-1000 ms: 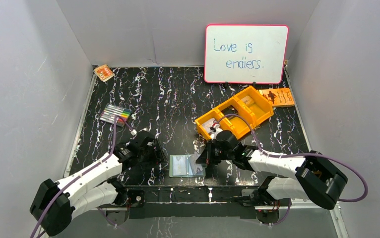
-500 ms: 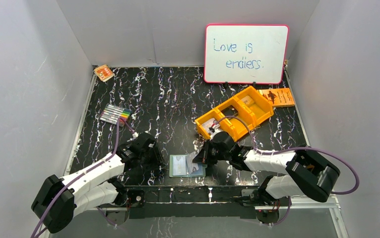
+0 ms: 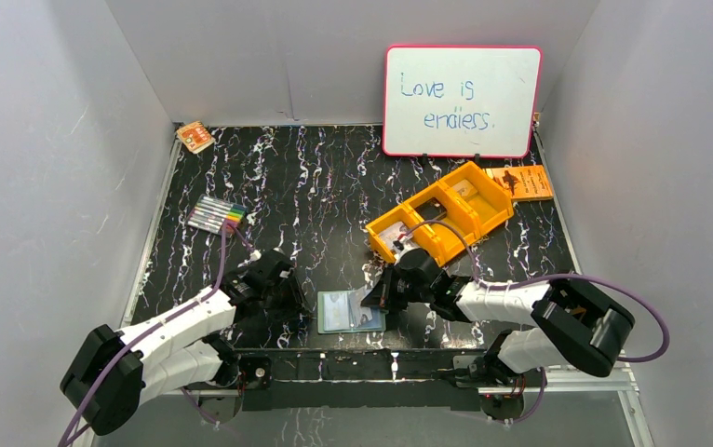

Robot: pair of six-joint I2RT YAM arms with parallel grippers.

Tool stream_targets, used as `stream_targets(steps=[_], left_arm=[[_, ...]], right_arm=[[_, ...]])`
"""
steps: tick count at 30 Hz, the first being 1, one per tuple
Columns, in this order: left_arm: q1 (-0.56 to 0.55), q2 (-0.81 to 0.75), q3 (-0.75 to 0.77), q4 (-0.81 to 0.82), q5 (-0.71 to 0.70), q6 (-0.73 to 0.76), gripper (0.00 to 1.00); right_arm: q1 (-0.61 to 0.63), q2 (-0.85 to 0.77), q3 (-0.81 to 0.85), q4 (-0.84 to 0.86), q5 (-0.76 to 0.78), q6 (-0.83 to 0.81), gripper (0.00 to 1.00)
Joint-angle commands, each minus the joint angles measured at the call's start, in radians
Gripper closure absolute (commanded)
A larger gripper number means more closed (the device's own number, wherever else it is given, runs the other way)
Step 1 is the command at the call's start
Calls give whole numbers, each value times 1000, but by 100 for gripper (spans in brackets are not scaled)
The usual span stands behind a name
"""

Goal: Put the credit cards into the card holder
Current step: Insert the credit card into the card holder.

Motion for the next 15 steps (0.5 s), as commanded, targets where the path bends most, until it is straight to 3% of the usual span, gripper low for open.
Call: stream_targets(steps=[1,15], left_arm=[[-4,-1,-14,2,11,4,63],[-3,-1,-33,29,26,4,65]], right_arm=[[10,-36,-18,33,32,7,100],[68,-103,-10,-21,97,-44,100]])
